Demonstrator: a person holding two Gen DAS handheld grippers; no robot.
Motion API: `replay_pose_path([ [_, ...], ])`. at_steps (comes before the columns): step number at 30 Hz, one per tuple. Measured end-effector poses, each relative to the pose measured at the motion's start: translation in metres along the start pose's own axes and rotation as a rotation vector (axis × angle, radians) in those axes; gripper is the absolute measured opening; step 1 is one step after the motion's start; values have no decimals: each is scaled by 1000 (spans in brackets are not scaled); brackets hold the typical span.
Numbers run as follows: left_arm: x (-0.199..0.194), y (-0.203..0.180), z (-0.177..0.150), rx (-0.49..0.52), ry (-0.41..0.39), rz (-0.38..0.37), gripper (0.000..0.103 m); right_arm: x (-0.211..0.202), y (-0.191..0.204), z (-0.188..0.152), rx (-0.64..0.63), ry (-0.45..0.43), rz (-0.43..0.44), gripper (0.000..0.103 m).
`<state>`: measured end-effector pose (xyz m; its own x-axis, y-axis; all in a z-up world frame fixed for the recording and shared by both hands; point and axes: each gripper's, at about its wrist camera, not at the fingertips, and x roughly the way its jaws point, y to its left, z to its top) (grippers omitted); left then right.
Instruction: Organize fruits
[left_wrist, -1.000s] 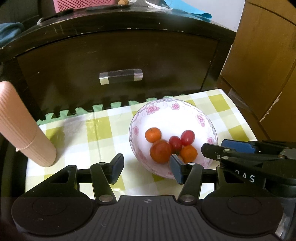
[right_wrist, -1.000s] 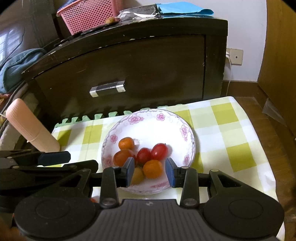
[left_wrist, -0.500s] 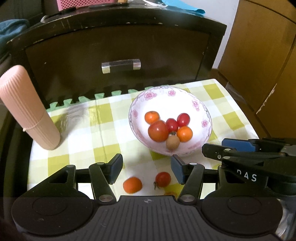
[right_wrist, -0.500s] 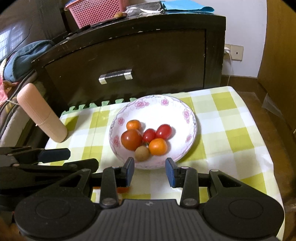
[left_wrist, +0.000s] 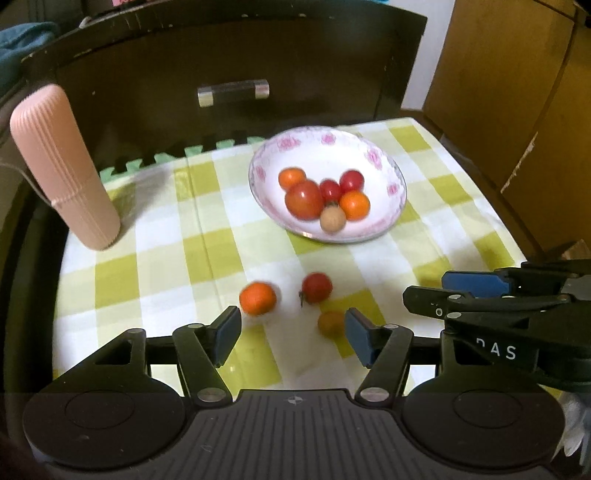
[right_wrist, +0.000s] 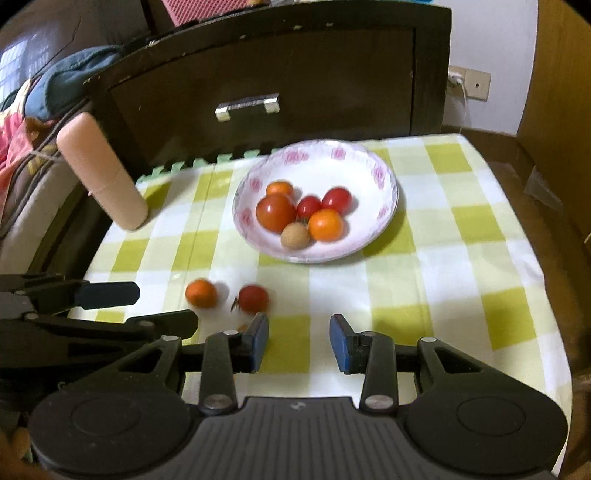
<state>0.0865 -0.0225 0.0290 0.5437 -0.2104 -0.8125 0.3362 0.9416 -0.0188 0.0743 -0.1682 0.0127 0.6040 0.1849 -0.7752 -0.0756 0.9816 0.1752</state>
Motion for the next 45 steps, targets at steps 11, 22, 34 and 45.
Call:
replay_pose_path([
  [11, 0, 9, -29, -2, 64, 12, 73, -7, 0, -39, -16, 84, 31, 39],
  [22, 1, 13, -29, -33, 66, -4, 74, 12, 21, -60, -89, 171, 49, 39],
  [34, 15, 13, -21, -103, 91, -64, 73, 22, 22, -68, -144, 177, 49, 18],
  [45, 31, 10, -7, -148, 98, -54, 74, 23, 11, -62, -134, 188, 93, 13],
])
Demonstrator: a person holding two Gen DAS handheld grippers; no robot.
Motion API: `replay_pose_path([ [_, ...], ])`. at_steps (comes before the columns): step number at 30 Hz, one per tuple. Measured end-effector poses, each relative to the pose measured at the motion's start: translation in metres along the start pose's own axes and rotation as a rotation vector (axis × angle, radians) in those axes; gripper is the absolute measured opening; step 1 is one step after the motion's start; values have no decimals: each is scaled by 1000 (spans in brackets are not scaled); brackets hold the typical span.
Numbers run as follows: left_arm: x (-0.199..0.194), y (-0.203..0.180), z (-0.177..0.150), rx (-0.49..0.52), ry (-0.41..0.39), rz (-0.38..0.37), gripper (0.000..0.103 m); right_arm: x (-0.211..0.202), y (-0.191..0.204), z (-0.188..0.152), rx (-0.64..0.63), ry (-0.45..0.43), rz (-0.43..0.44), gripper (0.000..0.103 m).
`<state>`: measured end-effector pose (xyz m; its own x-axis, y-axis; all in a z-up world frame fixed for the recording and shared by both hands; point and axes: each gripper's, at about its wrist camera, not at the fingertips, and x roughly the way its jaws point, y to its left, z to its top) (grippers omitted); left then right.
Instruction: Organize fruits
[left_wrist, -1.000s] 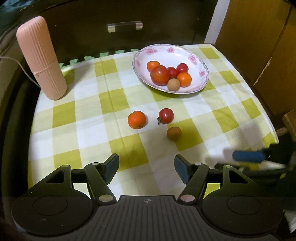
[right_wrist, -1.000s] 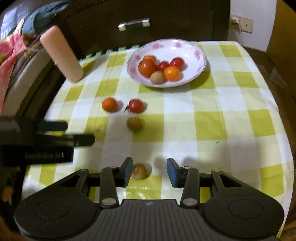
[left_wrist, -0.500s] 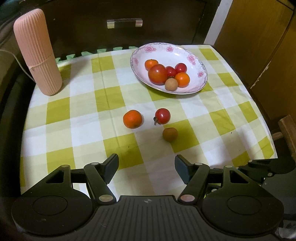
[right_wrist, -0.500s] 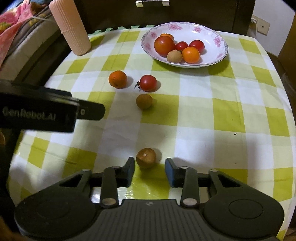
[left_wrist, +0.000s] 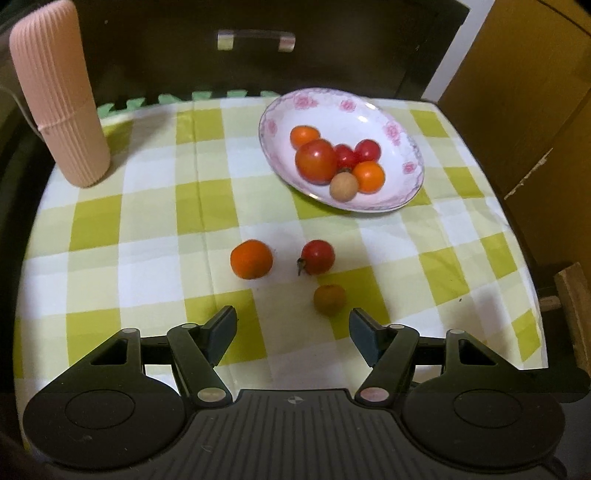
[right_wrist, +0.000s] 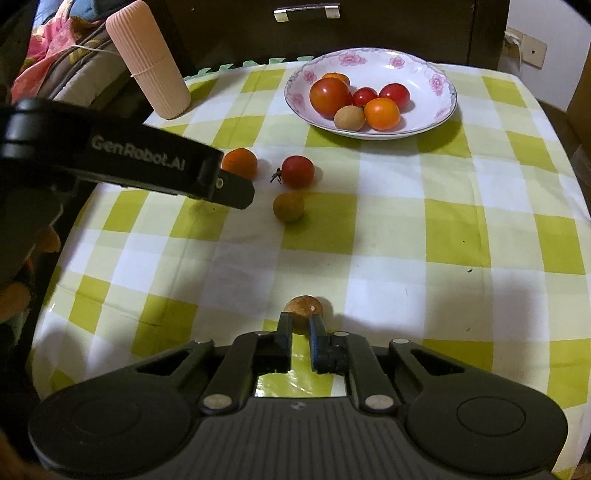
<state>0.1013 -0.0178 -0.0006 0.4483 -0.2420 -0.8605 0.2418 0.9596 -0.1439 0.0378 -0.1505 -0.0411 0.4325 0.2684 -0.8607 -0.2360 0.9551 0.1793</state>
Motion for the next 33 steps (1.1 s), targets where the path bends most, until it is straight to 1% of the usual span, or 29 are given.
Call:
replay_pose_path([
  [3, 5, -6, 2, 12, 7, -13, 74, 3, 0, -1, 4, 18, 1, 13],
  [6, 6, -8, 5, 18, -3, -18, 74, 3, -1, -3, -4, 15, 4, 13],
  [10, 3, -3, 10, -13, -15, -29, 74, 1, -2, -6, -18, 16, 11, 14],
  [11, 2, -2, 12, -19, -21, -30, 74, 0, -1, -6, -23, 14, 11, 12],
  [12, -2, 1, 15, -29, -37, -32, 74, -2, -2, -6, -24, 8, 12, 8],
  [13, -8, 5, 18, -41, -55, -35, 74, -4, -2, -5, -21, 1, 16, 6],
  [14, -14, 9, 21, -57, -76, -41, 75, -6, -3, -5, -18, -8, 22, 6],
  [15, -20, 15, 24, -78, -96, -52, 77, -7, -5, -5, -13, -15, 26, 6],
  [16, -22, 18, 27, -84, -103, -71, 79, -8, -6, -5, -9, -19, 27, 6],
  [17, -23, 21, 28, -100, -107, -74, 79, -7, -7, -5, -6, -17, 29, 6],
  [19, -20, 25, 27, -122, -96, -64, 78, -4, -9, -5, -1, -3, 30, 6],
  [22, -14, 17, 23, -88, -65, -53, 78, -3, -11, -6, 22, 5, 42, 6],
  [24, -14, 12, 21, -58, -65, -52, 77, -7, -12, -5, 25, -5, 43, 7],
  [26, -16, 12, 20, -54, -68, -60, 78, -10, -13, -4, 37, -16, 59, 7],
  [28, -16, 13, 20, -59, -65, -69, 78, -11, -7, -3, 11, -23, 83, 9],
  [31, -13, 13, 18, -54, -53, -68, 78, -3, 3, -1, -27, -12, 91, 11],
  [33, -12, 12, 16, -49, -46, -71, 78, -2, 9, 1, -63, -38, 89, 11],
])
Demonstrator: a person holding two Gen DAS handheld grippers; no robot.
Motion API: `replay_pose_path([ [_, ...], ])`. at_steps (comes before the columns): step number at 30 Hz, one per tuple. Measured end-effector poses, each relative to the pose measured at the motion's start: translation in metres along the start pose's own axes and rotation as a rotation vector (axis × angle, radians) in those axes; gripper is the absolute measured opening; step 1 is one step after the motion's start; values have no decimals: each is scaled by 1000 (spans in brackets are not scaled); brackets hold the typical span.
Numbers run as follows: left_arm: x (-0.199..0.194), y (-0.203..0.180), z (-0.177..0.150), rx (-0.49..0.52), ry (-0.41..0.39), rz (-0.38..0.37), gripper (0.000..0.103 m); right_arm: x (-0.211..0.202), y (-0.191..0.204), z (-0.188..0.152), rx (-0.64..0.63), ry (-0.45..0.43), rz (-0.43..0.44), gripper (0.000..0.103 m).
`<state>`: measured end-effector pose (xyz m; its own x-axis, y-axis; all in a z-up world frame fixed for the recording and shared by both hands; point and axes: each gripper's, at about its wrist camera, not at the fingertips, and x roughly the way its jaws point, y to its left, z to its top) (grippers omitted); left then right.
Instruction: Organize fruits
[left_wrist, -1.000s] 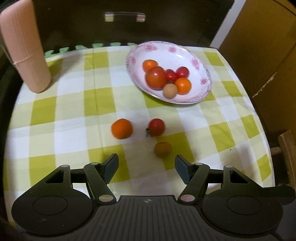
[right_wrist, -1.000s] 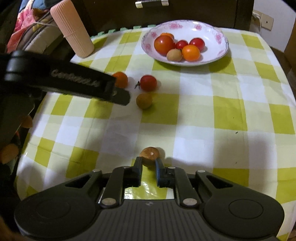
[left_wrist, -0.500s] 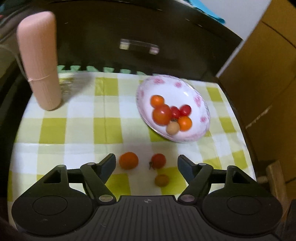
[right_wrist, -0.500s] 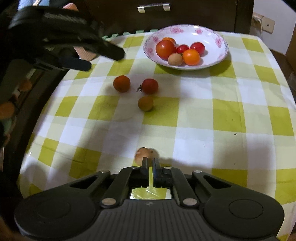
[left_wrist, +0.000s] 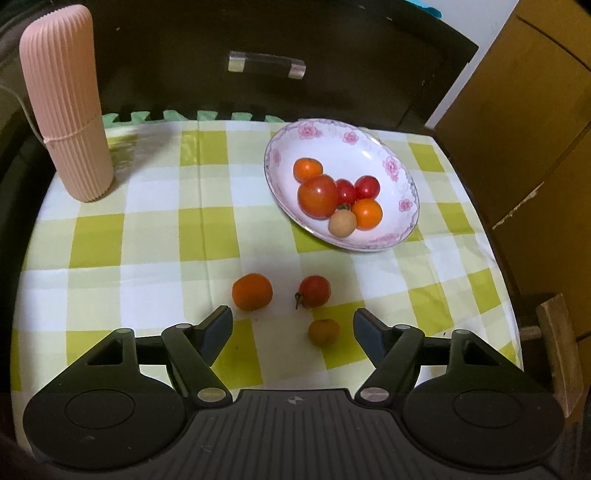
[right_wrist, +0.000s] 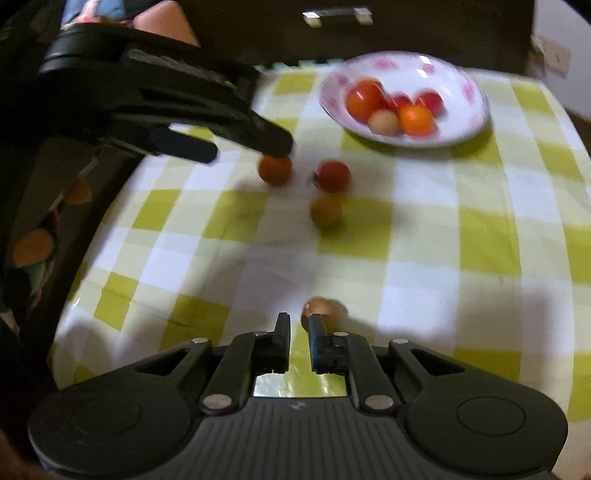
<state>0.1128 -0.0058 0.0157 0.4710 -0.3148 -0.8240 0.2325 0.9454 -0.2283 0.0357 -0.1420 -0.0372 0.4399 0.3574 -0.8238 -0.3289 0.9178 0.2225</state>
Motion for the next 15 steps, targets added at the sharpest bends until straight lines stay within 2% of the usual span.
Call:
replay_pose_path([
  [6, 5, -5, -5, 29, 21, 2, 78, 7, 6, 5, 3, 0, 49, 11],
  [15, 8, -9, -7, 45, 34, 4, 79, 21, 6, 0, 4, 25, -5, 11],
])
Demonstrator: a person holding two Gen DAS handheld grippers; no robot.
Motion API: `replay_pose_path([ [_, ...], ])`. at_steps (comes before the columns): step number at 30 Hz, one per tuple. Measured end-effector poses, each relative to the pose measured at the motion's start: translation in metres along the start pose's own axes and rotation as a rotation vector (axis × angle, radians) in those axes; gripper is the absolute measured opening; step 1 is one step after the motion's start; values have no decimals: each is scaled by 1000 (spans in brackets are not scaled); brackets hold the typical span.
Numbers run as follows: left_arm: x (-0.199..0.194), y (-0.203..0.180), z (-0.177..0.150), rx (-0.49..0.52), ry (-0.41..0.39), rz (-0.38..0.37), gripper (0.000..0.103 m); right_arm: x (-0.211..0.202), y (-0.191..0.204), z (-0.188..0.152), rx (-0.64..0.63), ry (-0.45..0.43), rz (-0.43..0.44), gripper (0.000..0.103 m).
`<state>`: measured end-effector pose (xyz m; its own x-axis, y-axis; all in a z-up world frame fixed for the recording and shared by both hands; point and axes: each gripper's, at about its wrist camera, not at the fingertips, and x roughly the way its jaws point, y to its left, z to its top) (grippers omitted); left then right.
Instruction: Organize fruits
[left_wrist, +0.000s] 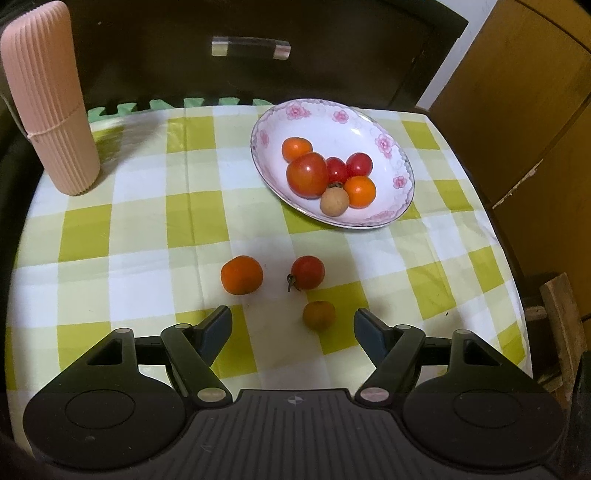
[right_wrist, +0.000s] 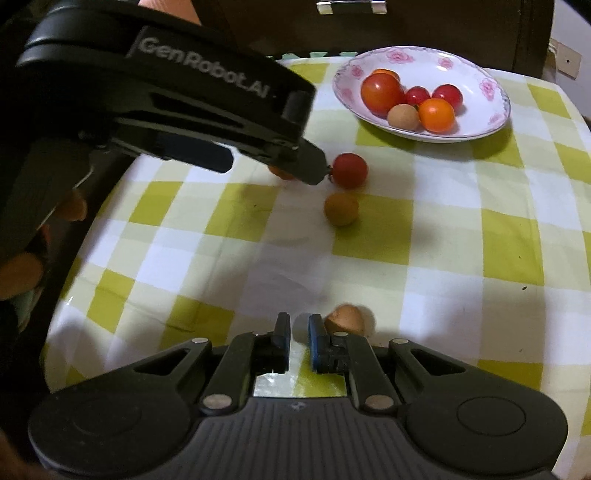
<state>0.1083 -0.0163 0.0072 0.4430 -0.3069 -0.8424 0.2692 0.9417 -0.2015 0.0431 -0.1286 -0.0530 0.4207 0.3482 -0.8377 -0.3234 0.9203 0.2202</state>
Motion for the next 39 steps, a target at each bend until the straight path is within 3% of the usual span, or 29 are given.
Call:
replay_pose_path([
  [7, 1, -3, -2, 23, 0, 3, 79, 1, -2, -10, -4, 0, 6, 11],
  [11, 1, -8, -3, 39, 3, -3, 79, -5, -9, -21, 22, -36, 13, 3],
  [24, 5, -16, -7, 74, 18, -8, 79, -11, -14, -27, 15, -23, -5, 3],
  [35, 36, -34, -10, 119, 62, 12, 78, -31, -30, -25, 51, -70, -11, 3],
  [39, 50, -42, -12, 144, 67, 26, 67, -28, -35, -31, 46, -54, -6, 3],
])
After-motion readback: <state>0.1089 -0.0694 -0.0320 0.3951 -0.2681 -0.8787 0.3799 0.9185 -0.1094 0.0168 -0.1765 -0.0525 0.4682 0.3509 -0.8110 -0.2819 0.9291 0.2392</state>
